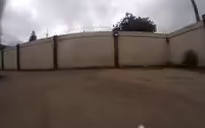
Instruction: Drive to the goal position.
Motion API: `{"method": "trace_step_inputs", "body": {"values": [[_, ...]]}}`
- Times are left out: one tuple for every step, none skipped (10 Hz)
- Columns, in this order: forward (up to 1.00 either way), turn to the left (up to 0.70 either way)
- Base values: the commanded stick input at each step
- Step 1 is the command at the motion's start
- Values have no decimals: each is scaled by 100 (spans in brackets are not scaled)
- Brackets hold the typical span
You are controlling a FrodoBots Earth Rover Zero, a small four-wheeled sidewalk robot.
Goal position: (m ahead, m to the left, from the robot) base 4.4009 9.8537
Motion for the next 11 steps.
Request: {"method": "trace_step_inputs", "body": {"values": [[30, 0], [30, 0], [30, 0], [30, 0], [30, 0], [30, 0], [30, 0], [30, 0], [30, 0], [30, 0], [30, 0]]}}
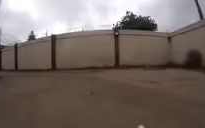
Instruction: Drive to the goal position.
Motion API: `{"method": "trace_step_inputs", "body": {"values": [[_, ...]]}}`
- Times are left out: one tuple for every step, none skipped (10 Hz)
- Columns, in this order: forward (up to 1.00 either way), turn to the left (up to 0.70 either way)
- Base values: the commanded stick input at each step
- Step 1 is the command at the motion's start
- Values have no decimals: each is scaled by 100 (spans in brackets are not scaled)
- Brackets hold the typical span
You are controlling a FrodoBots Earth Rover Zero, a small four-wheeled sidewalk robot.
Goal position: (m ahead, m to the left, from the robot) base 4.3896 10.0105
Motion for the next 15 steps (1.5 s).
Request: {"method": "trace_step_inputs", "body": {"values": [[30, 0], [30, 0], [30, 0], [30, 0], [30, 0], [30, 0], [30, 0], [30, 0], [30, 0], [30, 0], [30, 0], [30, 0], [30, 0], [30, 0], [30, 0]]}}
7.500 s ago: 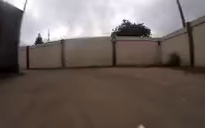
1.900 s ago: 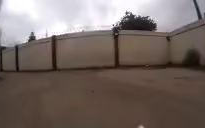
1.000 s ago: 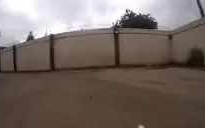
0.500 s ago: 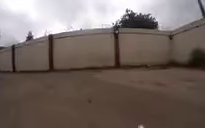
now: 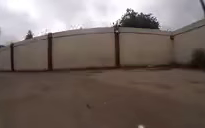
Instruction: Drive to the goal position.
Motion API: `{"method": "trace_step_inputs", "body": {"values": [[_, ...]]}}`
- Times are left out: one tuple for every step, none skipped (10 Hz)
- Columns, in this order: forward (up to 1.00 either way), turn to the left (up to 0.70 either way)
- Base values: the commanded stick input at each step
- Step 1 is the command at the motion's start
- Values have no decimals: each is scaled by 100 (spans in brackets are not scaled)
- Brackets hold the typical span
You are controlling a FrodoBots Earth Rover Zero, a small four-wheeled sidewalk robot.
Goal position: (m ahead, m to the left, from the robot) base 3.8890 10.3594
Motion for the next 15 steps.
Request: {"method": "trace_step_inputs", "body": {"values": [[30, 0], [30, 0], [30, 0], [30, 0], [30, 0], [30, 0], [30, 0], [30, 0], [30, 0], [30, 0], [30, 0], [30, 0], [30, 0], [30, 0], [30, 0]]}}
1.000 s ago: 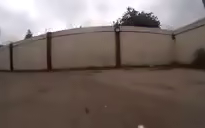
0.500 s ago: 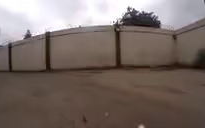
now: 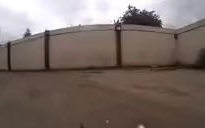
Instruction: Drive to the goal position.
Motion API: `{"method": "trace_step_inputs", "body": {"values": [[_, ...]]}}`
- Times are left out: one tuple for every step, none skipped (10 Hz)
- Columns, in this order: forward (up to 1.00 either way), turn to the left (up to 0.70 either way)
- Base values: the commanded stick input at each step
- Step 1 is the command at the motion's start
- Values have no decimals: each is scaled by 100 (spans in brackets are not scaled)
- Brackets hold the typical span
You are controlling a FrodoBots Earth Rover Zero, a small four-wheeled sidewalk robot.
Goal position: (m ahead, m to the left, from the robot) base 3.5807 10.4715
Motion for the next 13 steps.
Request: {"method": "trace_step_inputs", "body": {"values": [[30, 0], [30, 0], [30, 0], [30, 0], [30, 0], [30, 0], [30, 0], [30, 0], [30, 0], [30, 0], [30, 0], [30, 0], [30, 0]]}}
